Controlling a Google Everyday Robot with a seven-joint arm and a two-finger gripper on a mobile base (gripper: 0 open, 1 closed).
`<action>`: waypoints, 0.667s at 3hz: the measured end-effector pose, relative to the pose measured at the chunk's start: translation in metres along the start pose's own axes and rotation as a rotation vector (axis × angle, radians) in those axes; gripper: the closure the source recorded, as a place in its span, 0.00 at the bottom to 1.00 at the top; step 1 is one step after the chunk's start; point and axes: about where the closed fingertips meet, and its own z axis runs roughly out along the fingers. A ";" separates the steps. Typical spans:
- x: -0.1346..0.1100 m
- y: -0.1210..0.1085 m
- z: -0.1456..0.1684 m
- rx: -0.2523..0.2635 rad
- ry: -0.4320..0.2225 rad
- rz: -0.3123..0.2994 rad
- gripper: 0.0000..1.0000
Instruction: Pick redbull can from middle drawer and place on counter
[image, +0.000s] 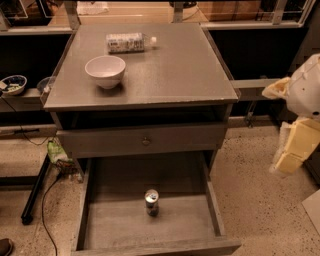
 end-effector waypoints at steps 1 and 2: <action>0.004 0.001 0.018 -0.029 -0.008 -0.016 0.00; 0.008 -0.005 0.057 -0.074 0.006 -0.050 0.00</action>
Offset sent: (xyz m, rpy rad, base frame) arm 0.0224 0.0048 -0.0752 -0.0024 0.0831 0.0918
